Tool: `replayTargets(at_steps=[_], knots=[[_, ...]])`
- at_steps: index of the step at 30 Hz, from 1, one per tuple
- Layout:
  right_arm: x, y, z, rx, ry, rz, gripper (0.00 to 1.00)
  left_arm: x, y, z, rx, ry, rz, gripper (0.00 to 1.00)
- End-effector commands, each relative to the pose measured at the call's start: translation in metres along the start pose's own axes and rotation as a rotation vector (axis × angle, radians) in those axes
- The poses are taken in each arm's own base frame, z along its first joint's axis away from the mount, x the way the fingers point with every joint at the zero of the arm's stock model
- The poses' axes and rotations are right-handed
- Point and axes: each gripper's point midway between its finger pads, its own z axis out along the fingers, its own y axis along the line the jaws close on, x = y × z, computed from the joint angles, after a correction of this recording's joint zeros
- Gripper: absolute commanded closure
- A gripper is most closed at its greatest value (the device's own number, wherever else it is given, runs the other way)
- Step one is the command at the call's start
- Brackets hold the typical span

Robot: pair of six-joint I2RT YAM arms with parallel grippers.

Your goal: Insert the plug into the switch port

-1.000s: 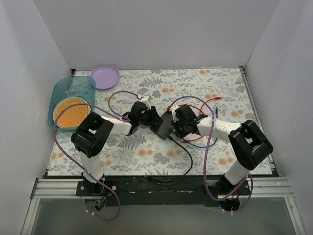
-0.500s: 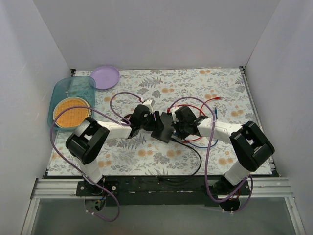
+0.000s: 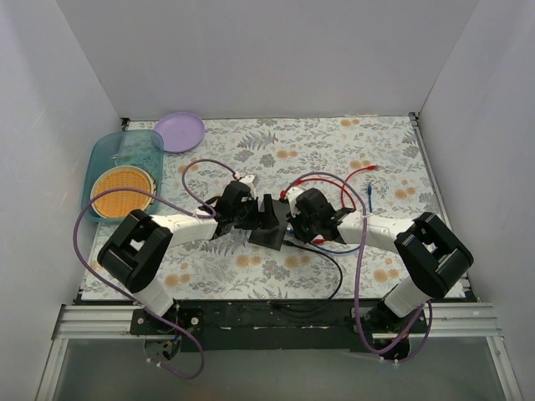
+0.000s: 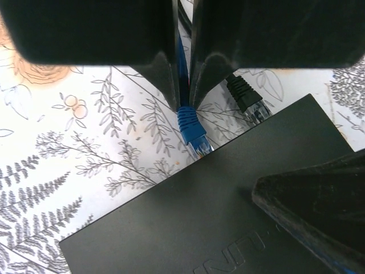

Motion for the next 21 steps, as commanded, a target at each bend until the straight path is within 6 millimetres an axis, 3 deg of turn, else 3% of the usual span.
replayTargets(at_steps=[1, 9, 13, 17, 21], knots=[[-0.065, 0.042, -0.010, -0.155, -0.265, -0.012, 0.80, 0.041, -0.021, -0.022, 0.083, 0.171, -0.047, 0.08], [-0.069, 0.032, -0.031, -0.099, -0.289, -0.015, 0.50, 0.005, -0.022, -0.040, 0.033, 0.048, 0.010, 0.02], [-0.072, 0.029, -0.044, -0.081, -0.312, -0.013, 0.41, -0.017, -0.033, -0.056, 0.057, -0.034, 0.046, 0.02], [-0.077, 0.012, -0.069, 0.015, -0.376, 0.017, 0.36, -0.035, -0.052, -0.066, 0.134, -0.096, 0.093, 0.02], [-0.075, -0.010, -0.092, 0.114, -0.419, 0.093, 0.34, -0.037, -0.074, -0.068, 0.240, -0.085, 0.138, 0.02]])
